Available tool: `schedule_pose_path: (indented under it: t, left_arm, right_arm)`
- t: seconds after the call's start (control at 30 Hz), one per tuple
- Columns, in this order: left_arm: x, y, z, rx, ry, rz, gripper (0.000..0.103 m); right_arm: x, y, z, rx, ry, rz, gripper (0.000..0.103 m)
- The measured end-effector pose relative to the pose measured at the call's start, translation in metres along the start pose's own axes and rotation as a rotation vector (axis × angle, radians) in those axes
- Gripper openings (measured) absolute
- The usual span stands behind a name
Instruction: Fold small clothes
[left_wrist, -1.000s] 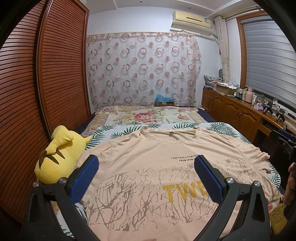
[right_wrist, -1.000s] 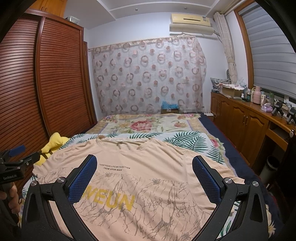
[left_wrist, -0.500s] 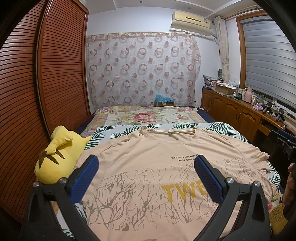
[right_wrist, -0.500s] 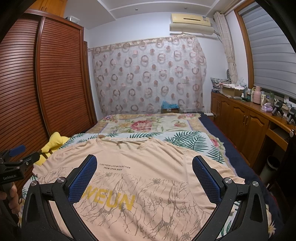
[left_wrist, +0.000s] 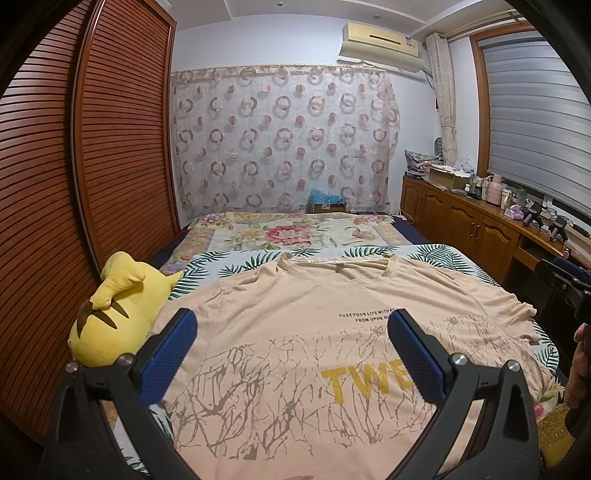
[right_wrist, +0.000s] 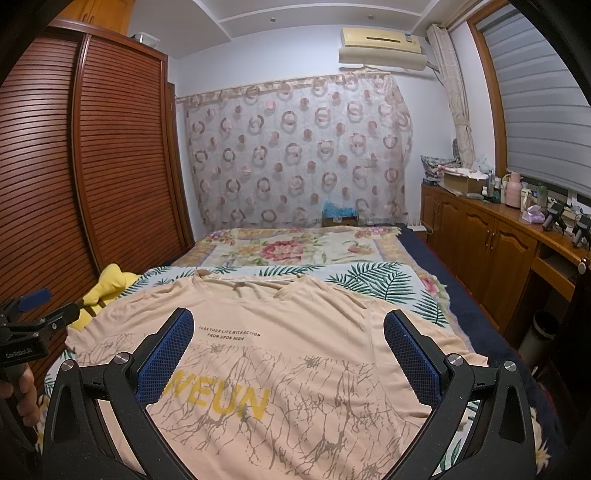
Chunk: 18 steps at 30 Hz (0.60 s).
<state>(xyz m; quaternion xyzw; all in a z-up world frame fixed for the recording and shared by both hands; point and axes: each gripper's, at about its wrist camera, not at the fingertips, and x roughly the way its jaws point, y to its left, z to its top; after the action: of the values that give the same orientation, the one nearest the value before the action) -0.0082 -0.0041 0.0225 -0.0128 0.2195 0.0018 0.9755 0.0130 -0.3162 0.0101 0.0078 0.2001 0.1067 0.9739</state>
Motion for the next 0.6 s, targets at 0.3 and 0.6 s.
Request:
schedule_pose_path:
  t: [0.3,0.6]
  left_arm:
    - [0.0,0.0,0.0,-0.001,0.001,0.0,0.103]
    - [0.0,0.013,-0.004,-0.011,0.026,0.012,0.103]
  right_arm:
    - [-0.001,0.0,0.0,-0.001,0.0,0.001,0.103]
    - [0.002,0.006,0.001,-0.014,0.008,0.024,0.103]
